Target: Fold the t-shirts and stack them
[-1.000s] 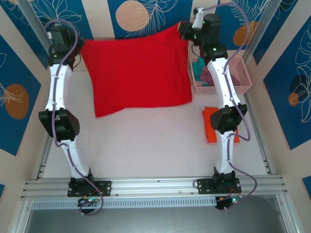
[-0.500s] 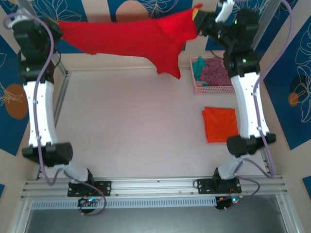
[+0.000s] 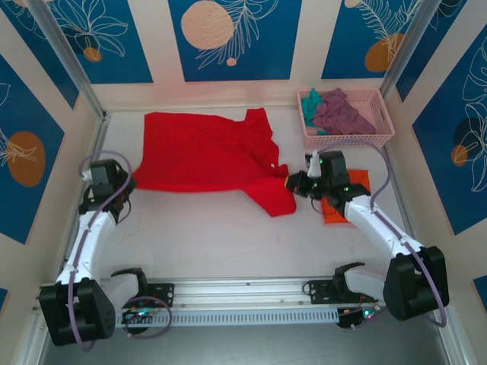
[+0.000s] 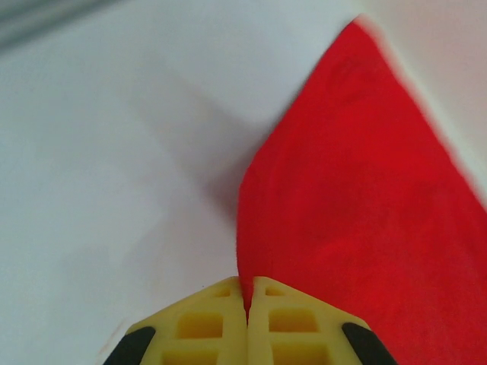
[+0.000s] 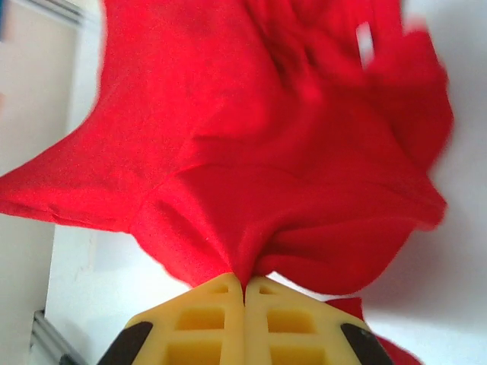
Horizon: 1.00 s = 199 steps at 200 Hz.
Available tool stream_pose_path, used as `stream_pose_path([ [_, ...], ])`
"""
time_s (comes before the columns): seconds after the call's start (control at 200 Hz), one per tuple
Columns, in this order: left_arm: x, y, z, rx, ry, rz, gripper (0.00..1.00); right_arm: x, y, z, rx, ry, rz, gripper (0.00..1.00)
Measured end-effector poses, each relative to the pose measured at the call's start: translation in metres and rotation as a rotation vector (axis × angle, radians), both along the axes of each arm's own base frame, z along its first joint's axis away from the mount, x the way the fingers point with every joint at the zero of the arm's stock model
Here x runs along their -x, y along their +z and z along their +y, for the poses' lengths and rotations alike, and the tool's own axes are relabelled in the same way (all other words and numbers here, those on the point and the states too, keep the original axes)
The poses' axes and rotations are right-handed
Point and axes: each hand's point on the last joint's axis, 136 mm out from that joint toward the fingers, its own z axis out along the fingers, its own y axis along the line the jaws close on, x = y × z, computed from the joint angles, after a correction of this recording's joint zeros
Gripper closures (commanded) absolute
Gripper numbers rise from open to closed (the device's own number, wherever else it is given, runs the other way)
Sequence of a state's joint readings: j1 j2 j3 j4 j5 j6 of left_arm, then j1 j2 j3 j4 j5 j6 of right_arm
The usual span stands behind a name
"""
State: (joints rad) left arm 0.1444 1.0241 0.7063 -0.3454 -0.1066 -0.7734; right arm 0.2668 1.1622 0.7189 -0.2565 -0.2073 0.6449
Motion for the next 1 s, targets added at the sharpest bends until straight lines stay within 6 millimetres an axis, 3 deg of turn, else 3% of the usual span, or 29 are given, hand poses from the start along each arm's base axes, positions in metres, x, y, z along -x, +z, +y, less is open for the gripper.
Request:
stream_pose_path([
  [0.07,0.013,-0.018,0.0,0.014,0.019,0.043,1.0,0.017,-0.021,0.003,-0.009,-0.01,0.085,1.0],
  [0.17,0.02,-0.025,0.002,0.019,0.049,0.055,1.0,0.033,-0.036,0.009,-0.012,-0.019,0.168,1.0],
  [0.475,0.033,-0.034,0.012,-0.013,0.107,0.088,1.0,0.072,-0.059,0.02,0.021,-0.027,0.35,1.0],
  [0.66,0.046,-0.053,0.014,-0.022,0.125,0.147,1.0,0.092,-0.075,0.02,0.051,-0.04,0.436,1.0],
  [0.725,0.051,-0.058,0.015,-0.024,0.13,0.165,0.95,0.096,-0.077,0.02,0.058,-0.043,0.454,0.91],
  [0.79,0.056,-0.062,0.016,-0.026,0.136,0.183,0.85,0.099,-0.079,0.019,0.066,-0.046,0.465,0.68],
  [0.855,0.058,-0.064,0.017,-0.024,0.143,0.191,0.55,0.101,-0.079,0.018,0.078,-0.047,0.466,0.46],
  [0.995,0.06,-0.058,0.021,-0.053,0.147,0.175,0.07,0.1,-0.067,0.008,0.128,-0.041,0.395,0.26],
])
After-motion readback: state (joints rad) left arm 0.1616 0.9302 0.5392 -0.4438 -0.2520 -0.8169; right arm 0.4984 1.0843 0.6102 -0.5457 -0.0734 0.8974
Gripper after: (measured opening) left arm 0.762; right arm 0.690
